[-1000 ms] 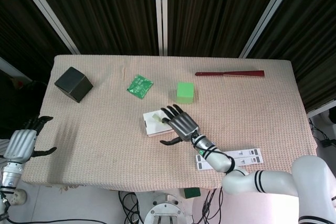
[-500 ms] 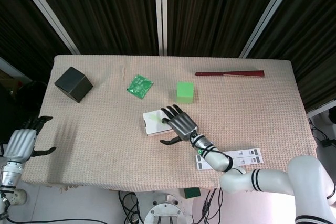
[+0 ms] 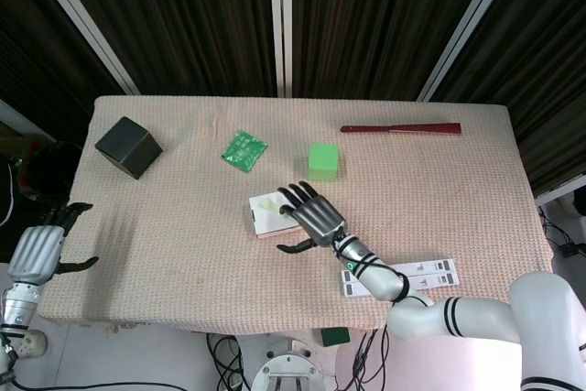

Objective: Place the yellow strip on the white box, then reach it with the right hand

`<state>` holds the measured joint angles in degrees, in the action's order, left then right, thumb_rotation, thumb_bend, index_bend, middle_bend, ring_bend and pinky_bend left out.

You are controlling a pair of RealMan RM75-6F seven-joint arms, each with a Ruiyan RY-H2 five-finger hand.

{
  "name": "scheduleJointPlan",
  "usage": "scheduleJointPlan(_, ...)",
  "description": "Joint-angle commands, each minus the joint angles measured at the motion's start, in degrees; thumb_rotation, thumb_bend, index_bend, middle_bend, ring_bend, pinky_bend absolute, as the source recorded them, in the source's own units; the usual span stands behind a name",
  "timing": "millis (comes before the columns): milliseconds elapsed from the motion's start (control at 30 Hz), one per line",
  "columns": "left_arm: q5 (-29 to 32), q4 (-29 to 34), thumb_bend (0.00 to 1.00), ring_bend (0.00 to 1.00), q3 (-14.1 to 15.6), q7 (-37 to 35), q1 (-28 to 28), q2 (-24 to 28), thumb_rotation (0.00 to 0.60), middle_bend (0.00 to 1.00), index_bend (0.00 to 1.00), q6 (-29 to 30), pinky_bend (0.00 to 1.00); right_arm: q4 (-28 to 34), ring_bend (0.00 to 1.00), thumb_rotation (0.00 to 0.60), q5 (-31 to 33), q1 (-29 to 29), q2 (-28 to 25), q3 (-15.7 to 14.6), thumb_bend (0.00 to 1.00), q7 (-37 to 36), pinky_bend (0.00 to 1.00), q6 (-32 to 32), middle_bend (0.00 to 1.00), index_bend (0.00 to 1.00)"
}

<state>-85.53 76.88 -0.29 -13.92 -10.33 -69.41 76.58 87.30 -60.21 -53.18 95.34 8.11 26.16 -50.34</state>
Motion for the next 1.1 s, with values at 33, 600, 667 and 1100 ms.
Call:
scheduleJointPlan(33,0.07,-0.04,0.00,0.05,-0.02,-0.02,-0.03,-0.04,0.572,0.16,0.16,-0.10,0.18,-0.41,0.00,0.181,0.42,-0.08,0.12,-0.13,0.21,0.28,0.00,0.37,0.00,0.29)
scheduleJointPlan(600,0.34,-0.61,0.00,0.05,-0.02,-0.67,0.22,-0.02,0.574,0.16,0.16,-0.24,0.18,-2.89,0.00,0.181,2.20,-0.93,2.19,0.05,0.21,0.28,0.00,1.96,0.00,0.29)
scheduleJointPlan(667,0.36,-0.78,0.00,0.05,-0.02,-0.86,0.26,-0.08,0.575,0.16,0.16,-0.24,0.18,-2.82,0.00,0.181,1.68,-0.78,2.15,0.37,0.21,-0.10,0.00,1.32,0.00,0.29)
scheduleJointPlan(1100,0.46,-1.29,0.00,0.05,-0.03,-1.24,0.16,-0.27,0.574,0.16,0.17,-0.72,0.18,-4.49,0.00,0.180,2.96,-1.07,3.12,0.38,0.22,0.94,0.00,1.82,0.00,0.29)
